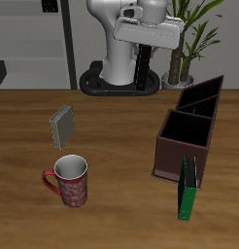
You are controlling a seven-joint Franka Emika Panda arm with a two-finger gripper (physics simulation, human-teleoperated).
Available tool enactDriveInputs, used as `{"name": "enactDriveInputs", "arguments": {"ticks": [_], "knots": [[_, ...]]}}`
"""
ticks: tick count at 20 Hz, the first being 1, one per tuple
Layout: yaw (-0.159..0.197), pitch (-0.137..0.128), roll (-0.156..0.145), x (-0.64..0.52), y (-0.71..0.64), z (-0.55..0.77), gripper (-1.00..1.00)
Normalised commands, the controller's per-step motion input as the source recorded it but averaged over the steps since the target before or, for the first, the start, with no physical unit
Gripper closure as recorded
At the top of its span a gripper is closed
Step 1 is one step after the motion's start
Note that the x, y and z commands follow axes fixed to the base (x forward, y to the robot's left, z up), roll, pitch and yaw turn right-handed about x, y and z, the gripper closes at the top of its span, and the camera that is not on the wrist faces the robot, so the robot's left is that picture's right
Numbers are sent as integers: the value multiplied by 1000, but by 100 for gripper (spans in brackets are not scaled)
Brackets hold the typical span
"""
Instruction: Place the black book into the left desk caddy's left compartment
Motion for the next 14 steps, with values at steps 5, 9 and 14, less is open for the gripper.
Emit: {"name": "enactDriveInputs", "arguments": {"ticks": [5, 9, 14], "knots": [[-3, -24, 27, -342, 435, -29, 100], [-7, -16, 12, -299, 402, -33, 100], [7, -11, 30, -201, 279, -68, 100]]}}
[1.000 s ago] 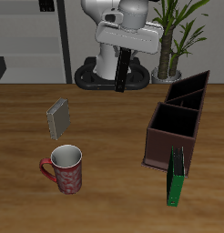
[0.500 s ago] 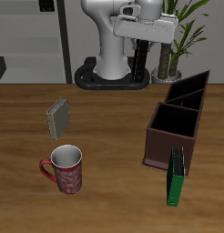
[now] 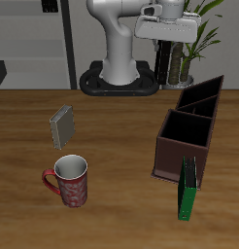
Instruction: Place the black book into the left desk caddy's left compartment
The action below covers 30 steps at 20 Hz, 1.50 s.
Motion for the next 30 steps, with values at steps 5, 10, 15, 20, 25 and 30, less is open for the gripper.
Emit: {"name": "enactDriveInputs", "arguments": {"ticks": [5, 10, 15, 20, 25, 30], "knots": [[9, 4, 7, -189, 287, -133, 100], [6, 11, 52, -147, 318, -98, 100], [13, 23, 71, -94, 346, -149, 100], [8, -2, 44, -51, 252, -57, 100], [22, 7, 73, 5, 302, -63, 100], [13, -6, 35, 33, 218, -26, 100]]}}
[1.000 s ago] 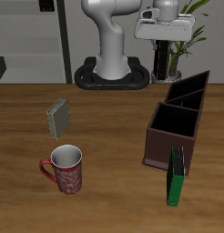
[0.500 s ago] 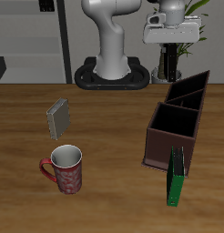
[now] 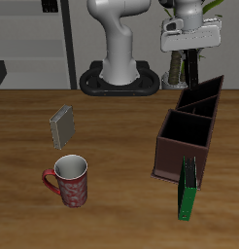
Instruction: Place the black book into the left desk caddy's left compartment
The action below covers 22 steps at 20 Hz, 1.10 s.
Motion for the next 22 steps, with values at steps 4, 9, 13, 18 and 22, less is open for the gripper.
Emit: {"name": "enactDriveInputs", "arguments": {"ticks": [4, 9, 13, 18, 22], "knots": [[10, 17, 36, 99, 145, -94, 100], [16, 23, 32, 113, 105, -105, 100], [-1, 20, 4, 84, 6, -118, 100], [-1, 43, 15, 104, 52, -235, 100], [26, 38, 15, 105, 86, -321, 100]]}}
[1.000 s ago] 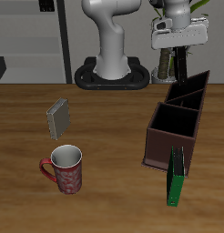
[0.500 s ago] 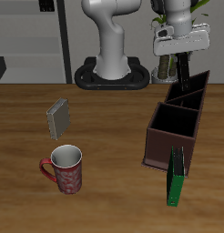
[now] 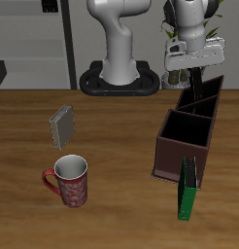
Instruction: Place the black book into the left desk caddy's left compartment
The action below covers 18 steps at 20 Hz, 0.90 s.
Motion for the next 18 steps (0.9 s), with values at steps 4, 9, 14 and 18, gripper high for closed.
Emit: {"name": "enactDriveInputs", "arguments": {"ticks": [4, 9, 14, 18], "knots": [[4, 43, 9, 111, 23, -299, 100], [8, 50, 12, 70, 47, -322, 100], [24, 54, 6, 92, 38, -331, 100], [25, 76, -2, 110, 24, -390, 100]]}}
